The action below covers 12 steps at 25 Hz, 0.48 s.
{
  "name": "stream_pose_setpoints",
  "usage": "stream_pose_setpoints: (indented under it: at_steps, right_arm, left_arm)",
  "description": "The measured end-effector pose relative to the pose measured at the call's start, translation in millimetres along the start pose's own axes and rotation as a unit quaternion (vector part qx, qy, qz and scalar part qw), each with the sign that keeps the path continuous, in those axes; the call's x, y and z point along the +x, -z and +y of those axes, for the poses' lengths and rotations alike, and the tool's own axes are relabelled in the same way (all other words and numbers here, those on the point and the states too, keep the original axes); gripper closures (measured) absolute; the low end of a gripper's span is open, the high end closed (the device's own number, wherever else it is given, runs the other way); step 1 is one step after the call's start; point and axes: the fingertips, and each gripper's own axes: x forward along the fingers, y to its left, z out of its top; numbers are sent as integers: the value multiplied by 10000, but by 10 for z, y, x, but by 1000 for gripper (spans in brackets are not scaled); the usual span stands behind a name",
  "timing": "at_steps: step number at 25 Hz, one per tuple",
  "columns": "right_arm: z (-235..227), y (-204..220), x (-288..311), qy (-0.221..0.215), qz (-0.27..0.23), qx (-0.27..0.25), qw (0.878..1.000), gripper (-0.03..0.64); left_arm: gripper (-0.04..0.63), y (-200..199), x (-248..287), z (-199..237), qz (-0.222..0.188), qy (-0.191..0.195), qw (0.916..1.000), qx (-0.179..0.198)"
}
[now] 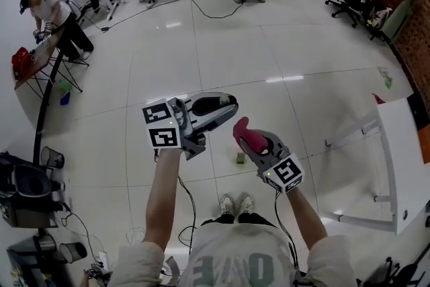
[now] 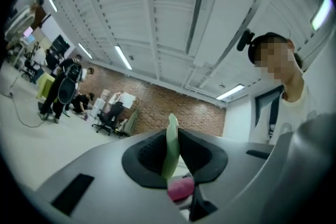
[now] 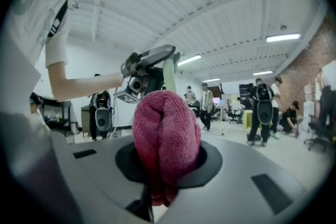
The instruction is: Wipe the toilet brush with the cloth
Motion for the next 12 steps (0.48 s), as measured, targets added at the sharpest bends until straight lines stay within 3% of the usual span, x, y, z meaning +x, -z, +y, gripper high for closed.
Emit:
stream_pose_setpoints:
  at_steps: [2, 4, 6, 9, 12]
  right_arm:
    - [31, -273, -75, -437, -50, -710, 9965, 548]
    - [96, -525, -110, -895, -49, -1493, 9847, 548]
    - [161, -697, -132, -1233, 65, -1924, 9735, 548]
    - [247, -921, -134, -1668, 35, -2027, 9649, 548]
    - [334, -1321, -91, -2050, -735, -1499, 9644, 548]
  left_arm:
    - [532, -24, -52, -57, 196, 320, 9988, -302]
    - [532, -42, -80, -99, 405, 552, 9957, -621]
    - [531, -13, -75, -195, 692, 802, 9917, -732]
    - [531, 33, -30, -396, 1024, 1166, 9854, -695]
    - [532, -11, 11, -479, 1135, 1317, 9828, -624]
